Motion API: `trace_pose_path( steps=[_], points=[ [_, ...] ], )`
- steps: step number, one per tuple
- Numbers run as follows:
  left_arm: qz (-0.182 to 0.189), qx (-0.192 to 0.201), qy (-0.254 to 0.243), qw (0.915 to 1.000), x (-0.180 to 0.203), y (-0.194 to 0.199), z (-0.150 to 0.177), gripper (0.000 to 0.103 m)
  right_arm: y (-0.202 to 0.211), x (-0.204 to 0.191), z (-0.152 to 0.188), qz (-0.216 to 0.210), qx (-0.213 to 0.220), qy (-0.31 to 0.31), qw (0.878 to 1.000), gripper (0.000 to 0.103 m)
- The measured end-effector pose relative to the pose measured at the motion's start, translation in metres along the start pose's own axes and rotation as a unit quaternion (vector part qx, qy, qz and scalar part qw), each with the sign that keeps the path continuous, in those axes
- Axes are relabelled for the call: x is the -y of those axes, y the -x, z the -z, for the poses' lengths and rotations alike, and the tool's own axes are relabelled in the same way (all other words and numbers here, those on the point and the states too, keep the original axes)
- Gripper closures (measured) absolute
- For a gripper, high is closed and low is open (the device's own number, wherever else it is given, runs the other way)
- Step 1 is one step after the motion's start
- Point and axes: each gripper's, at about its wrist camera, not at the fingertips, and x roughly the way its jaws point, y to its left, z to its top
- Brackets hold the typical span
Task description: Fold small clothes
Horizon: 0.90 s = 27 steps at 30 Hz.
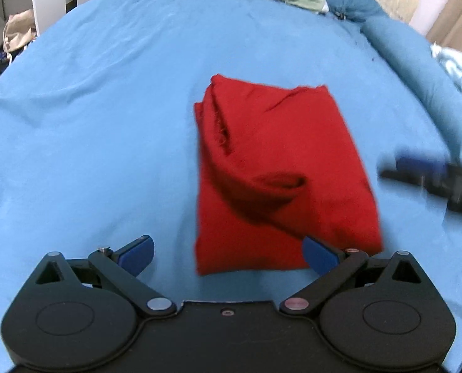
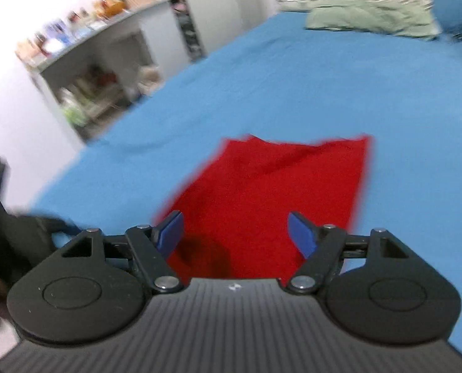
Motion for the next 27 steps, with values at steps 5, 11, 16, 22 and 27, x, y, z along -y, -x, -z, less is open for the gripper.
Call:
trace_pose_path(
  steps=[5, 11, 16, 22, 27],
  points=[
    [0.021, 0.004, 0.026, 0.9994, 0.011, -0.012, -0.01, 0.001, -0.009, 0.003, 0.052, 0.069, -0.039, -0.016, 0.997, 0.014],
    [0.054, 0.009, 0.092, 0.9943, 0.029, -0.025, -0.031, 0.009, -0.023, 0.002, 0.086, 0.087, -0.031, -0.082, 0.992, 0.014],
    [0.042, 0.012, 0.117, 0.9922, 0.033, -0.036, -0.049, 0.009, -0.036, 0.013, 0.094, 0.097, -0.024, -0.111, 0.989, 0.016],
    [0.016, 0.009, 0.117, 0.9929, 0.019, -0.037, -0.046, 0.011, -0.025, 0.021, 0.094, 0.108, 0.002, -0.128, 0.986, 0.016],
    [-0.006, -0.01, 0.121, 0.9926, -0.002, -0.041, -0.038, 0.011, -0.039, 0.021, 0.099, 0.133, -0.02, -0.109, 0.985, 0.023]
  ],
)
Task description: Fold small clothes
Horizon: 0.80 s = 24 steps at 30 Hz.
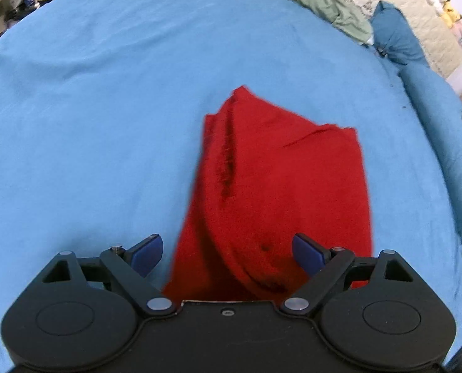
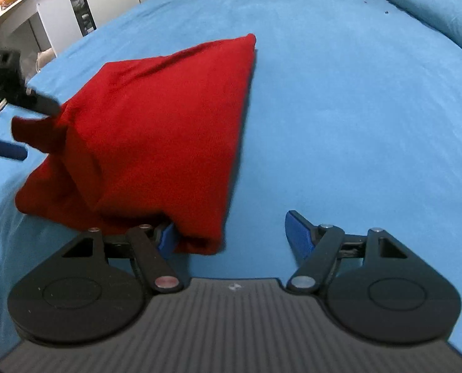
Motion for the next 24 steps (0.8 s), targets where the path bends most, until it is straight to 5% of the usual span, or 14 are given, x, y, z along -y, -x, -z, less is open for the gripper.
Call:
trace_pose_path(
  steps=[2, 6, 10, 17, 20, 22, 24],
  points=[
    [-0.013, -0.014, -0.017, 0.9997, -0.008, -0.002, 0.003, 0.013, 0.013, 0.002, -0.002, 0.017, 0.017, 0.016, 1.0, 0.034],
    [-0.041, -0.055, -0.09, 0.9936, -0.021, -0.008, 0.011, 0.015, 0.031, 0.019, -0.004, 0.022, 0.041, 0.019, 0.999, 0.034],
    [-0.055, -0.071, -0.151, 0.9845, -0.029, -0.015, 0.026, 0.015, 0.012, 0.025, 0.003, 0.01, -0.004, 0.037, 0.999, 0.034],
    [-0.064, -0.054, -0.15, 0.9851, -0.022, 0.001, 0.027, 0.018, 0.026, 0.034, -0.015, -0.029, -0.027, 0.018, 0.999, 0.033],
    [-0.054, -0.024, -0.151, 0.9868, -0.011, 0.025, 0.023, 0.015, 0.049, 0.045, -0.036, -0.063, -0.036, -0.005, 0.997, 0.024],
    [-0.04, -0.008, -0.164, 0.9856, -0.002, 0.037, 0.015, 0.005, 0.056, 0.049, -0.045, -0.072, -0.036, -0.015, 0.997, 0.0],
    [-0.028, 0.008, -0.171, 0.9849, 0.004, 0.04, 0.003, 0.0, 0.064, 0.056, -0.069, -0.097, -0.031, -0.044, 0.994, 0.0]
  ],
)
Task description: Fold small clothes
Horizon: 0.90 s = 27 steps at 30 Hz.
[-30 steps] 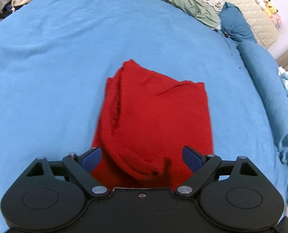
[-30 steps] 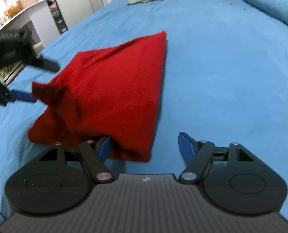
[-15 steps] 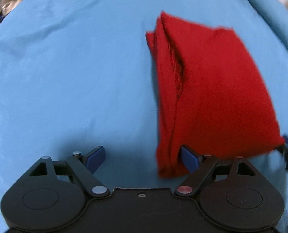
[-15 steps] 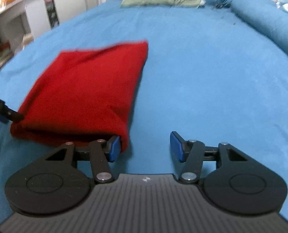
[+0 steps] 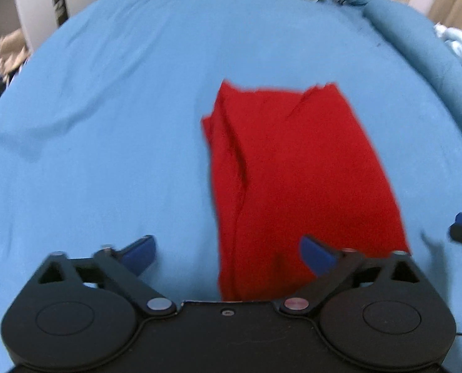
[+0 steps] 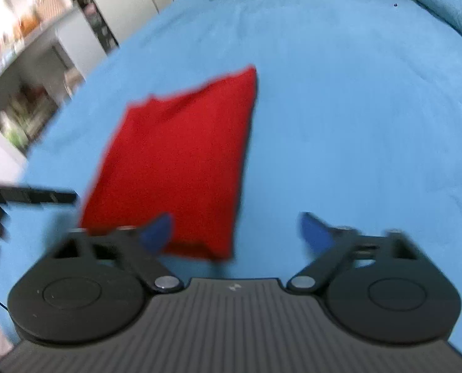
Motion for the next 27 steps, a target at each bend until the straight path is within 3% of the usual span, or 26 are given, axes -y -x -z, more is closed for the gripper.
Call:
trace_pose_path(
  steps=[2, 4, 9, 13, 18, 19, 20, 21, 22, 25, 27],
  points=[
    [0.015, 0.003, 0.013, 0.9998, -0.001, -0.008, -0.014, 0.0, -0.003, 0.002, -0.023, -0.024, -0.001, -0.02, 1.0, 0.0],
    [0.038, 0.004, 0.044, 0.9983, -0.006, -0.024, -0.024, 0.0, -0.035, 0.005, -0.048, -0.037, -0.031, -0.036, 0.998, 0.0],
    [0.045, 0.001, 0.108, 0.9932, -0.013, -0.063, -0.038, 0.003, -0.084, 0.003, -0.06, -0.052, -0.053, -0.08, 0.994, 0.0],
    [0.054, -0.015, 0.106, 0.9928, -0.014, -0.082, -0.041, 0.013, -0.106, 0.002, -0.06, -0.049, -0.059, -0.089, 0.993, 0.0],
    [0.049, -0.019, 0.09, 0.9946, -0.012, -0.091, -0.034, 0.013, -0.131, 0.007, -0.055, -0.037, -0.092, -0.08, 0.992, 0.002],
    [0.047, -0.019, 0.086, 0.995, -0.011, -0.092, -0.034, 0.016, -0.131, 0.007, -0.055, -0.037, -0.092, -0.08, 0.992, 0.008],
    [0.048, -0.021, 0.082, 0.9953, -0.01, -0.092, -0.034, 0.027, -0.14, 0.008, -0.052, -0.042, -0.107, -0.08, 0.99, 0.012],
    [0.061, -0.024, 0.079, 0.9947, -0.009, -0.094, -0.035, 0.039, -0.14, 0.008, -0.052, -0.042, -0.107, -0.08, 0.99, 0.023],
    [0.083, -0.03, 0.082, 0.9927, -0.008, -0.095, -0.038, 0.061, -0.143, 0.005, -0.054, -0.06, -0.108, -0.07, 0.99, 0.041],
    [0.078, -0.036, 0.072, 0.9936, 0.0, -0.09, -0.046, 0.075, -0.133, -0.002, -0.065, -0.074, -0.104, -0.051, 0.991, 0.064],
    [0.074, -0.032, 0.065, 0.9946, 0.006, -0.081, -0.049, 0.077, -0.117, -0.002, -0.073, -0.092, -0.093, -0.055, 0.99, 0.065]
  ],
)
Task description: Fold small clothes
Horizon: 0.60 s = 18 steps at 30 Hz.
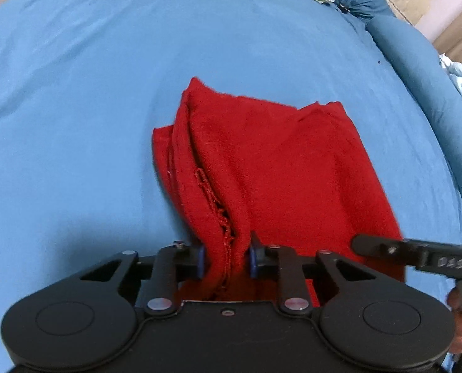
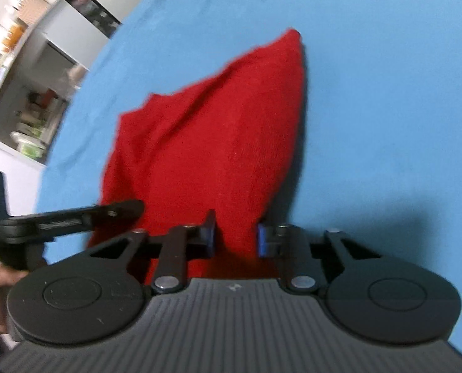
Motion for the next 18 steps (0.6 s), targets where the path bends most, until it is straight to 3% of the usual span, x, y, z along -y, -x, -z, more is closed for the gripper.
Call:
trace_pose_path(
  steps=[3, 7, 9, 12, 16, 18],
  points=[
    [0.03, 0.02, -0.017, 0.9992, 0.019, 0.024, 0.005, 0.077, 0.035, -0.007, -0.001, -0.019, 0.013, 0.008, 1.0, 0.065],
    [0.067, 0.017, -0.037, 0.9969, 0.055, 0.053, 0.034, 0.077, 0.084, -0.016, 0.014, -0.005, 0.022, 0.051, 0.998, 0.065],
    [0.08, 0.02, -0.047, 0.9955, 0.076, 0.062, 0.056, 0.077, 0.129, -0.001, 0.04, 0.006, 0.022, 0.039, 0.999, 0.065],
    [0.088, 0.016, -0.05, 0.9947, 0.103, 0.062, 0.094, 0.076, 0.154, 0.023, 0.077, 0.034, 0.018, 0.029, 0.999, 0.065],
    [0.071, -0.004, -0.043, 0.9966, 0.128, 0.039, 0.147, 0.074, 0.147, 0.067, 0.138, 0.111, 0.008, 0.028, 0.993, 0.061],
    [0.036, 0.003, -0.061, 0.9975, 0.14, 0.03, 0.166, 0.07, 0.14, 0.081, 0.154, 0.128, 0.009, 0.02, 0.991, 0.056]
  ],
)
